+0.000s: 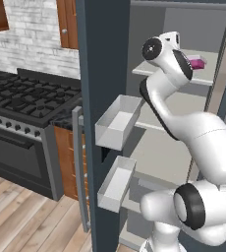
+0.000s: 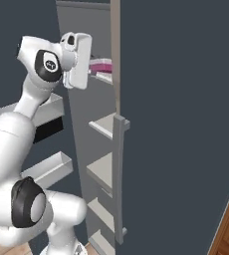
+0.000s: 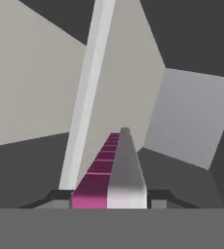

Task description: The ice cube tray has been filled with water. Take the tray and place it in the freezer to make ice. Close the freezer door after placing the tray.

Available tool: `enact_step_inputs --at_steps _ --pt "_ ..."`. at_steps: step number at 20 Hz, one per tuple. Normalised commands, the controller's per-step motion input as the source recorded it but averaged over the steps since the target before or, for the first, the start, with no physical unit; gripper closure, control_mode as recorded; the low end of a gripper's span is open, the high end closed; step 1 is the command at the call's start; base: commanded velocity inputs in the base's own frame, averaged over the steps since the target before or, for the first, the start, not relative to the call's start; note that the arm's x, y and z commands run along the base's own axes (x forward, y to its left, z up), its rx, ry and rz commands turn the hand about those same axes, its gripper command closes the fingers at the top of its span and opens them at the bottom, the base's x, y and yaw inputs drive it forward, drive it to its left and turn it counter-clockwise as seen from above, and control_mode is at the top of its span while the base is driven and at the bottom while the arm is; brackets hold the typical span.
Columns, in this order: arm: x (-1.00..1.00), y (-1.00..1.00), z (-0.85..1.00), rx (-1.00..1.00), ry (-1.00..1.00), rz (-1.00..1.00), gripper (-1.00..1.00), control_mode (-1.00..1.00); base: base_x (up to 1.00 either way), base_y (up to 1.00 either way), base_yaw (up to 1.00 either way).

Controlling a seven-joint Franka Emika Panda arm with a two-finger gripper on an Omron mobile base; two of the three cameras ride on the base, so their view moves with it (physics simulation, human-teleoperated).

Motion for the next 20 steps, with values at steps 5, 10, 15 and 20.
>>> enact_step_inputs --at_steps 5,10,15,20 --pt "0.97 -0.04 -0.33 0.0 0.03 0.02 1.0 -1.0 0.0 0.0 0.0" --pt "0.59 0.0 -0.34 0.0 0.0 0.0 1.0 -1.0 0.0 0.0 0.0" --pt "0.45 -0.07 -0.31 0.0 -0.01 0.0 1.0 -1.0 0.0 0.0 0.0" --pt "0.52 -0.19 -0.32 0.0 -0.01 0.0 1.0 -1.0 0.0 0.0 0.0"
